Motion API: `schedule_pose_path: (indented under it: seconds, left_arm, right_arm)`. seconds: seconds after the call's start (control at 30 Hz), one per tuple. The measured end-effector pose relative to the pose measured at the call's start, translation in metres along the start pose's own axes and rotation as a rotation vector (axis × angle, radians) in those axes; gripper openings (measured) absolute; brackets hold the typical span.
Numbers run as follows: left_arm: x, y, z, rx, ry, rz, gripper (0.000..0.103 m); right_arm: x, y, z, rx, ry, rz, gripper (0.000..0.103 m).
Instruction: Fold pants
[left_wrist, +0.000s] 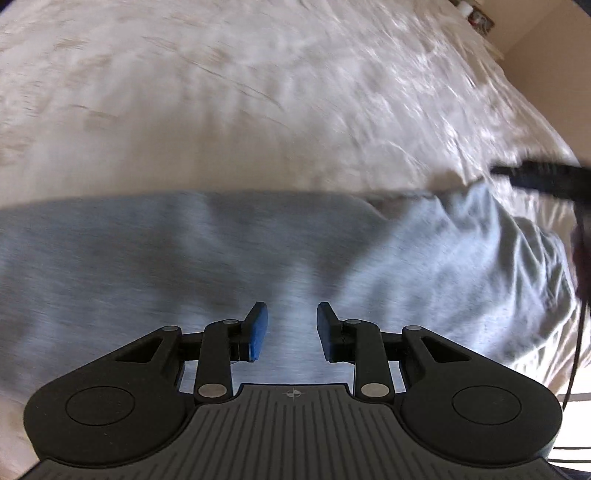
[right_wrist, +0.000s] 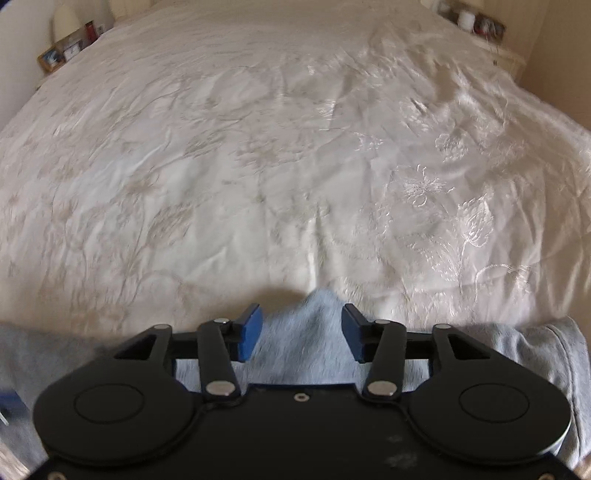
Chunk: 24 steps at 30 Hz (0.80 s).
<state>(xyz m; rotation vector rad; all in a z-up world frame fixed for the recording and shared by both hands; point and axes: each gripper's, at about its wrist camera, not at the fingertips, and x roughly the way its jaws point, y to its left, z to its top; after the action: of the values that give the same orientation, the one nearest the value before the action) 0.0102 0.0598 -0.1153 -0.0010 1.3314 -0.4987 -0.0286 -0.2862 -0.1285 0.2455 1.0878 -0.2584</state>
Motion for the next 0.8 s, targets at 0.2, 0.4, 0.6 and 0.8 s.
schedule_pose_path:
  seconds: [0.2, 0.4, 0.6, 0.8]
  left_arm:
    - [0.013, -0.027, -0.008, -0.033, 0.019, 0.036, 0.029]
    - [0.015, -0.036, 0.0, -0.05, 0.002, 0.065, 0.029]
    - [0.026, -0.041, 0.023, -0.028, -0.015, 0.081, 0.029]
    - [0.049, -0.041, 0.027, 0.031, 0.031, 0.102, 0.029]
  right_arm:
    - [0.043, 0.0, 0.031, -0.031, 0.074, -0.002, 0.058]
    - [0.043, -0.012, 0.009, -0.094, 0.154, 0.004, 0.058]
    - [0.037, -0.03, -0.016, -0.067, 0.17, 0.011, 0.058]
    - [0.033, -0.026, 0.01, 0.007, 0.087, 0.018, 0.07]
